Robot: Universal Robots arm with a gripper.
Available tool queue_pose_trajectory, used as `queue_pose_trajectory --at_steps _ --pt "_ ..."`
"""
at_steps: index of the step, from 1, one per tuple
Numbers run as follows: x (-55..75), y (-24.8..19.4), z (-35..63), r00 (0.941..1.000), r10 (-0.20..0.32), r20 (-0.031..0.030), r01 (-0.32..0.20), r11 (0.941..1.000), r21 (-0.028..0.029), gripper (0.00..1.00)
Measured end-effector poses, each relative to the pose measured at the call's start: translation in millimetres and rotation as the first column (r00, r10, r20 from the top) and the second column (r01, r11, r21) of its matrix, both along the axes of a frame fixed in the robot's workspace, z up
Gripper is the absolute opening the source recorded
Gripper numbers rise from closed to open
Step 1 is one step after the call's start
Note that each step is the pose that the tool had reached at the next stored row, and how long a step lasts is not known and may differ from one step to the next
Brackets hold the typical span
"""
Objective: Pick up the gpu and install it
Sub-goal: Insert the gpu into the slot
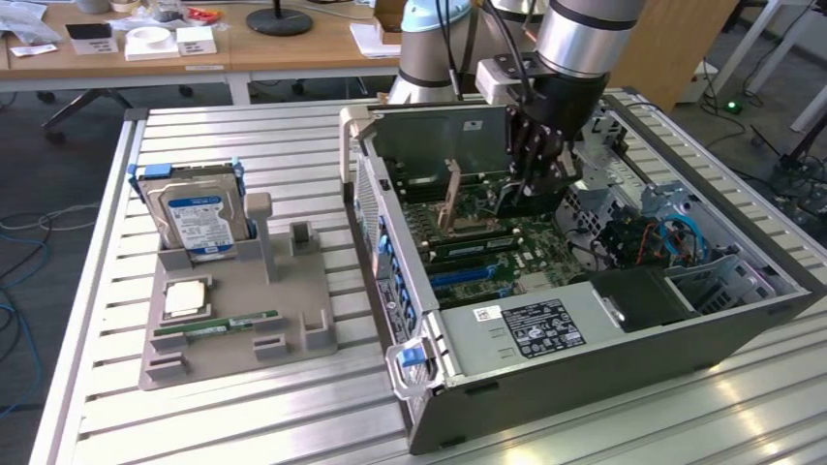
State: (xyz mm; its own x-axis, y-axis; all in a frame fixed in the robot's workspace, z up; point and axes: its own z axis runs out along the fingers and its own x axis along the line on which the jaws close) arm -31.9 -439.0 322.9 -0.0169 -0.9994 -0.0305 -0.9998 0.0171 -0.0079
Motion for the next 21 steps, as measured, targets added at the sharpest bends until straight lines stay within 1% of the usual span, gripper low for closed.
queue_pose_trajectory --at_steps 7,9,14,21 --pt "0.0 0.0 -0.7 1.0000 0.000 0.0001 0.000 1.0000 0.0001 0.26" --pt "-0.2 0.0 -1.7 1.0000 0.001 0.0009 -0.001 1.0000 0.0001 0.26" --pt "-0.9 0.0 -4.8 1.0000 0.003 0.0051 -0.003 1.0000 -0.0002 0.26" --pt "-1.0 0.0 -5.5 1.0000 0.003 0.0054 -0.003 1.0000 0.0002 0.26"
